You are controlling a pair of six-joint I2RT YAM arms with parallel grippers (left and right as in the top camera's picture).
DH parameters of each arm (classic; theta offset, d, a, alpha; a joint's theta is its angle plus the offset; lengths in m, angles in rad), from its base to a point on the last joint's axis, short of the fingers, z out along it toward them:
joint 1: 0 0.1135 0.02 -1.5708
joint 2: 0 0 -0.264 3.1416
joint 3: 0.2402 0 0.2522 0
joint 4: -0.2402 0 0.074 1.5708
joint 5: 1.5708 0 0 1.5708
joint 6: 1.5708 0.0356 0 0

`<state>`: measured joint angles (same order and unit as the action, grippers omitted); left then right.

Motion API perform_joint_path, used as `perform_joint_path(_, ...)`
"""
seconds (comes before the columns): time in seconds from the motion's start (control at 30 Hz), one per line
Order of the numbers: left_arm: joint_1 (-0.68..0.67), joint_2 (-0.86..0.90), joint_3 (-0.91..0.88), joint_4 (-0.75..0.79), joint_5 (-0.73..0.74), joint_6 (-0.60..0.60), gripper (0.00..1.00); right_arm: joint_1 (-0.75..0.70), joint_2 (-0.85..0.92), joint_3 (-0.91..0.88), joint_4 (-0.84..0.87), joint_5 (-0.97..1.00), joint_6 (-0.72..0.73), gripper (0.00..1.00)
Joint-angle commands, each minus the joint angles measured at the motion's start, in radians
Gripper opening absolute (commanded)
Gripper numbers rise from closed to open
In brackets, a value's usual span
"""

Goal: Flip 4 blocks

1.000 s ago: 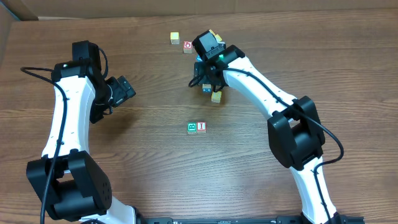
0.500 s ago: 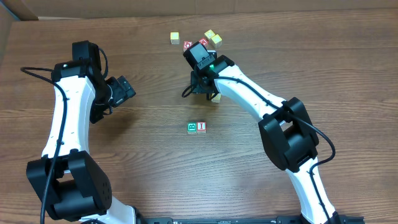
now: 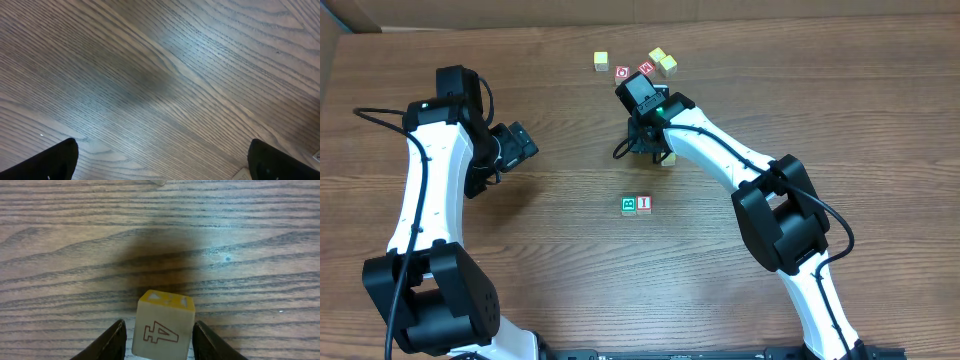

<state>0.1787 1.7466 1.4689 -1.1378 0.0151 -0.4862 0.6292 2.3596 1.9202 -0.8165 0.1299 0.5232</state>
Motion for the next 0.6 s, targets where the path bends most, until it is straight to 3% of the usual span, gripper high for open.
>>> perform_joint_path(0.0, 0.004, -0.017, 0.02, -0.002, -0.003, 0.015, 1.0, 0.001, 0.008, -0.022, 0.032, 0.004, 0.002, 0.45)
perform_joint_path(0.13, 0.004, -0.017, 0.02, -0.002, -0.003, 0.015, 1.0, 0.001, 0.008, -0.029, 0.067, 0.004, 0.002, 0.4)
perform_joint_path(0.23, 0.004, -0.017, 0.02, -0.002, -0.003, 0.015, 1.0, 0.0, 0.006, -0.018, 0.095, 0.003, 0.002, 0.15)
perform_joint_path(0.27, 0.004, -0.017, 0.02, -0.002, -0.003, 0.015, 1.0, -0.002, 0.004, -0.005, 0.093, 0.003, 0.002, 0.13)
perform_joint_path(0.4, 0.004, -0.017, 0.02, -0.002, -0.003, 0.015, 1.0, -0.006, -0.016, 0.079, 0.072, 0.005, -0.004, 0.15)
perform_joint_path(0.57, 0.004, -0.017, 0.02, -0.002, -0.003, 0.015, 1.0, -0.033, -0.048, 0.198, 0.067, 0.026, -0.056, 0.26)
